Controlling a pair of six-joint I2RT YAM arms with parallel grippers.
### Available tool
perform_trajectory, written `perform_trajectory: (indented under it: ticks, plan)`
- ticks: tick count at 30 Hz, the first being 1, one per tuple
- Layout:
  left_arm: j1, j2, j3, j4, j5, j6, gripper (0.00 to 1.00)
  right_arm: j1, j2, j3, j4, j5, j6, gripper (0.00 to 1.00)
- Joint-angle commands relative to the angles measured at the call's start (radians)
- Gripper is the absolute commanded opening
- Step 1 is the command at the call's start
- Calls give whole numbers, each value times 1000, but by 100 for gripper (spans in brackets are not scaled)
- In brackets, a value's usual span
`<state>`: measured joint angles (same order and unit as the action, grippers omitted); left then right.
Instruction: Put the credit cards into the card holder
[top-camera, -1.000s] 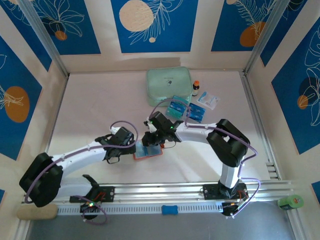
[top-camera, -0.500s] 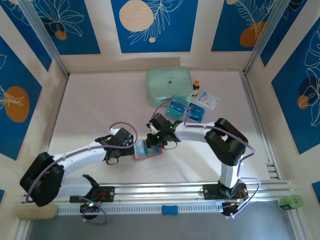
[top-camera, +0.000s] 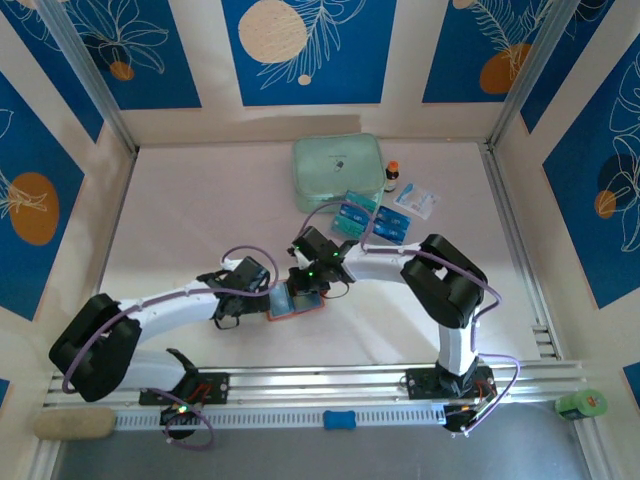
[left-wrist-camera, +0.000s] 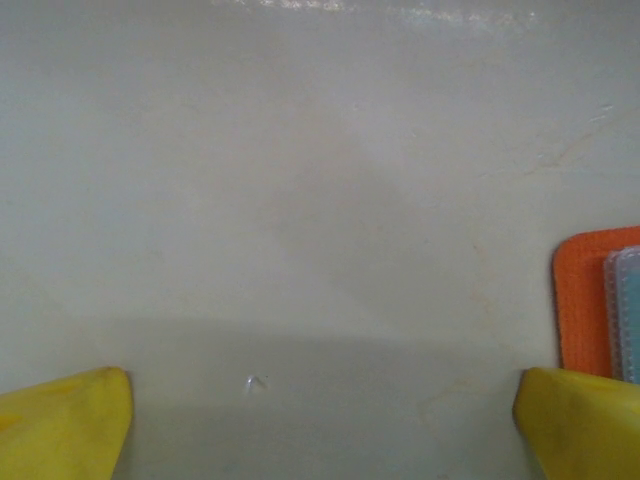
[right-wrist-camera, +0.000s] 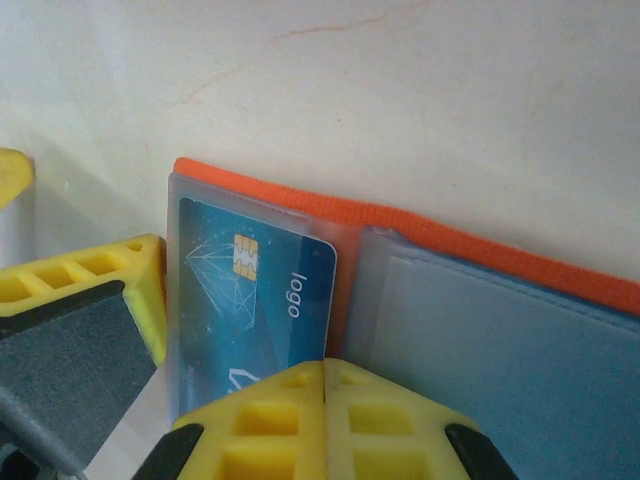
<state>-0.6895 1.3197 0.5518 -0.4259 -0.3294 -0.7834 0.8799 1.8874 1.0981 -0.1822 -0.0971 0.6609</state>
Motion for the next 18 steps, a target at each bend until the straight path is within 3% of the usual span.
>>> perform_trajectory:
  ticks: [1,18]
  plan:
    - [9,44,-12,34,10,10,100,19,22,26,-28,-24,-14,5]
    - [10,-8,0,8,1,13,100,12,-5,19,-14,-56,28,4]
